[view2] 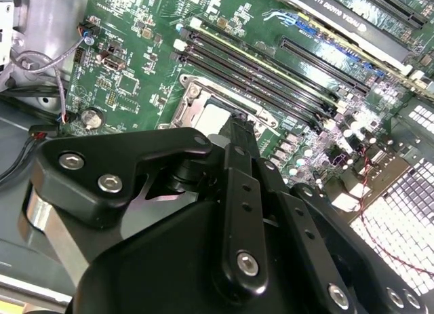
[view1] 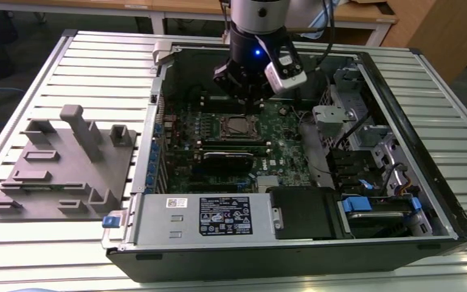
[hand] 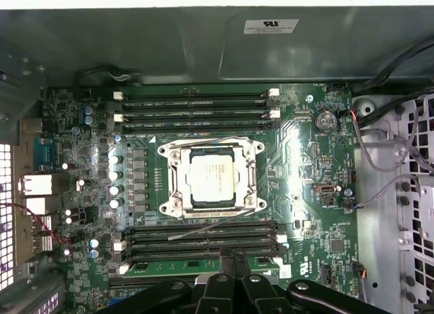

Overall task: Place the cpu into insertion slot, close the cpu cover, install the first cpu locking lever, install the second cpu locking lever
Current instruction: 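Install the second cpu locking lever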

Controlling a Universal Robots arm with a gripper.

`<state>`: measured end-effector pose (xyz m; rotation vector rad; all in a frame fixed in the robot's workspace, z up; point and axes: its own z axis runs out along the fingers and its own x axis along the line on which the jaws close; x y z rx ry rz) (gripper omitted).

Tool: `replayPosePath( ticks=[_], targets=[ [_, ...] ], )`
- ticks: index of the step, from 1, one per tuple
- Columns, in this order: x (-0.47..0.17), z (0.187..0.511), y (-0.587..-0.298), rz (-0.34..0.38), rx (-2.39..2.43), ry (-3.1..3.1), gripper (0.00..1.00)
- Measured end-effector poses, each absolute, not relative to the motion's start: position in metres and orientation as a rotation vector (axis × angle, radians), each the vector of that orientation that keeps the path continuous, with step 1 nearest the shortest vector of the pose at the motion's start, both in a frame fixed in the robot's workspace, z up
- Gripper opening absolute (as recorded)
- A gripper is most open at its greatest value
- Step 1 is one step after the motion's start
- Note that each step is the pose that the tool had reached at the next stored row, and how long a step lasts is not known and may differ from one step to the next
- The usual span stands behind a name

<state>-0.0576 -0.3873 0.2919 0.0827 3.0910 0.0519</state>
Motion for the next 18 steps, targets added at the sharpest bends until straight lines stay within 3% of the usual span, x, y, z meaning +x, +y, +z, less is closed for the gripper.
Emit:
replayPosePath(
  ticks=[18],
  targets=[
    [-0.0576, 0.2844, -0.3874, 0.051, 0.083, 3.091, 0.1]
  ],
)
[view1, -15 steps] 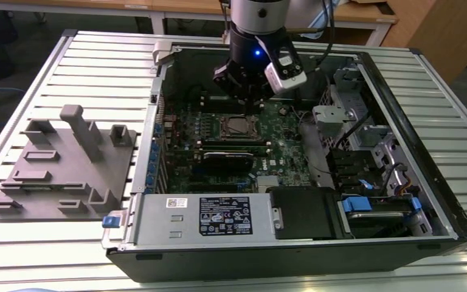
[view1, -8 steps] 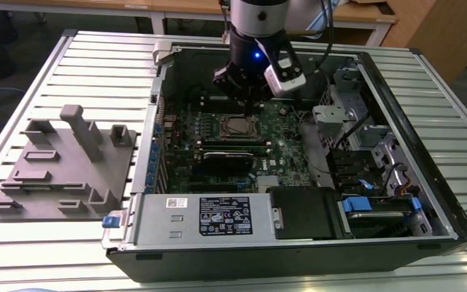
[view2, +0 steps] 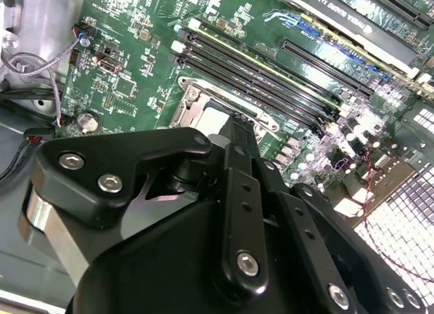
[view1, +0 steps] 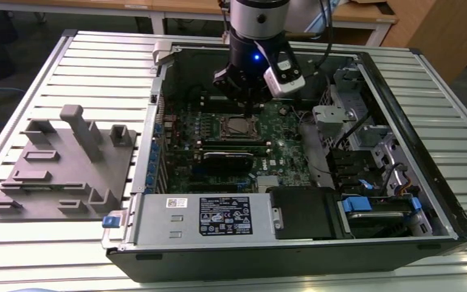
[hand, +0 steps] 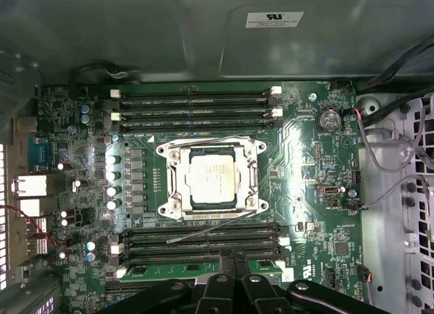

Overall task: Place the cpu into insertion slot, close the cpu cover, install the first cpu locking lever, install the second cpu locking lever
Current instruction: 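Install the second cpu locking lever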

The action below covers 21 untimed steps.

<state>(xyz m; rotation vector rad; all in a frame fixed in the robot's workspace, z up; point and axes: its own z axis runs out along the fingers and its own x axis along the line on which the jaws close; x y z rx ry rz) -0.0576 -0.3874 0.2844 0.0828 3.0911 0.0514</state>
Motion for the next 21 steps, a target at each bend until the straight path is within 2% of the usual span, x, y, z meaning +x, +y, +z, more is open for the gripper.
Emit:
replayPosePath(
  ticks=[21],
  targets=[
    [-0.0611, 0.2789, -0.3873, 0.052, 0.083, 3.091, 0.1]
  ],
)
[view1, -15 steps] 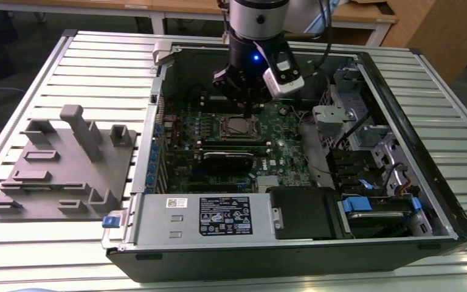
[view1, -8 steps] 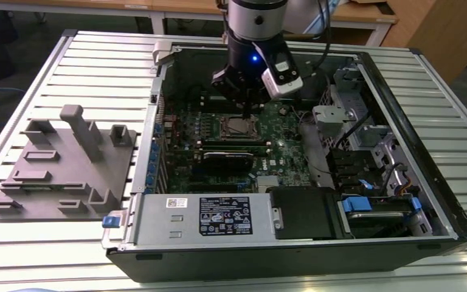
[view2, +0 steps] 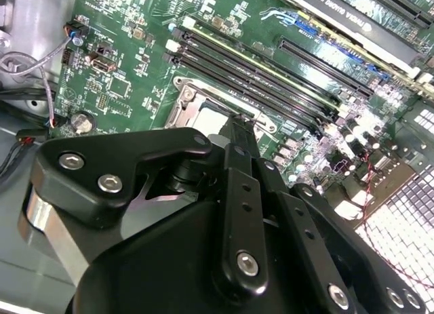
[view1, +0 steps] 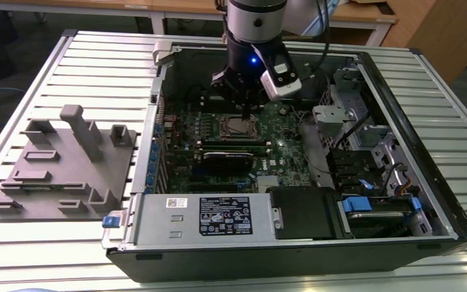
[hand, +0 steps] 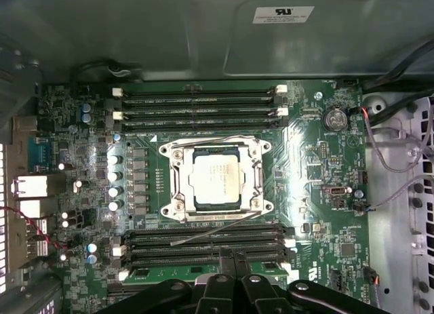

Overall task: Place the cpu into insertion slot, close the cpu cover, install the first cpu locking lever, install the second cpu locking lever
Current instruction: 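Install the second cpu locking lever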

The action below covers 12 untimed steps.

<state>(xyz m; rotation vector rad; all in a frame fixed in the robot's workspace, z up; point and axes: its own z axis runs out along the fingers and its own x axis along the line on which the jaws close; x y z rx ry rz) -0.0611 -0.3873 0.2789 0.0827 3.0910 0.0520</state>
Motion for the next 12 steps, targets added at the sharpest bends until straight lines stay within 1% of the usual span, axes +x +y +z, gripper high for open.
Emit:
replayPosePath(
  ticks=[12],
  targets=[
    [-0.0626, 0.2722, -0.3873, 0.052, 0.083, 3.091, 0.1]
  ],
)
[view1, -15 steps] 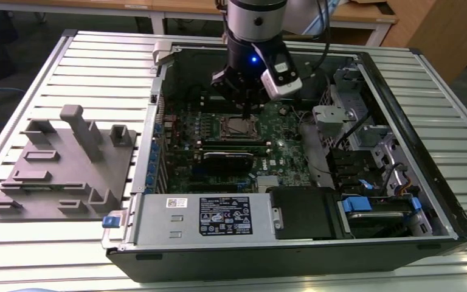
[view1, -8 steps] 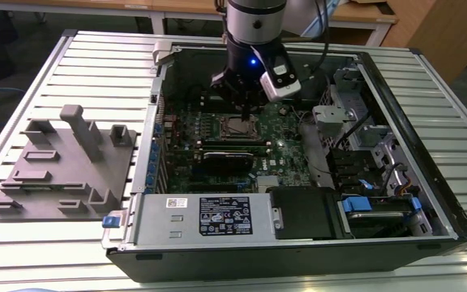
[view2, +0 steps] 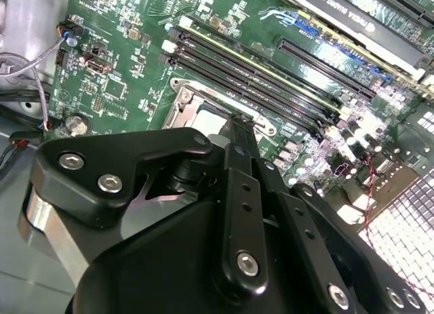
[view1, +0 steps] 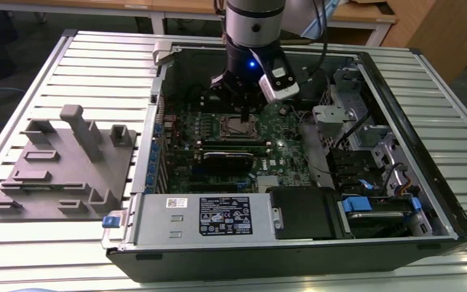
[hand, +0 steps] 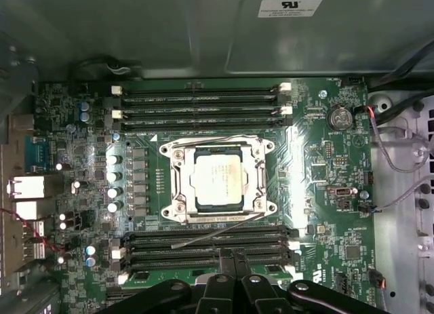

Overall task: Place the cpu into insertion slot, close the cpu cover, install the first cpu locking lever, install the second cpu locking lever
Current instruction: 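Install the second cpu locking lever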

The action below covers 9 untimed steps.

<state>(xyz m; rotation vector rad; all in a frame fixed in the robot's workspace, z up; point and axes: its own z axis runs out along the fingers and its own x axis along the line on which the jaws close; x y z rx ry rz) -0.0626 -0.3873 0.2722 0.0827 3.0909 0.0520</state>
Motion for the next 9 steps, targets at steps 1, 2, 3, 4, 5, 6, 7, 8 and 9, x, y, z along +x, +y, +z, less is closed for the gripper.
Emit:
replayPosePath(
  ticks=[1, 2, 3, 4, 5, 6, 7, 8, 9],
  targets=[
    [-0.0628, 0.2716, -0.3873, 0.052, 0.083, 3.091, 0.1],
    [-0.0629, 0.271, -0.3874, 0.052, 0.083, 3.091, 0.1],
    [-0.0631, 0.2704, -0.3874, 0.052, 0.083, 3.091, 0.1],
    [-0.0633, 0.2698, -0.3874, 0.052, 0.083, 3.091, 0.1],
    [-0.0633, 0.2693, -0.3874, 0.052, 0.083, 3.091, 0.1],
    [-0.0634, 0.2689, -0.3874, 0.052, 0.083, 3.091, 0.1],
    [-0.0634, 0.2686, -0.3874, 0.052, 0.083, 3.091, 0.1],
    [-0.0635, 0.2682, -0.3874, 0.052, 0.083, 3.091, 0.1],
    [-0.0636, 0.2679, -0.3874, 0.052, 0.083, 3.091, 0.1]
  ],
)
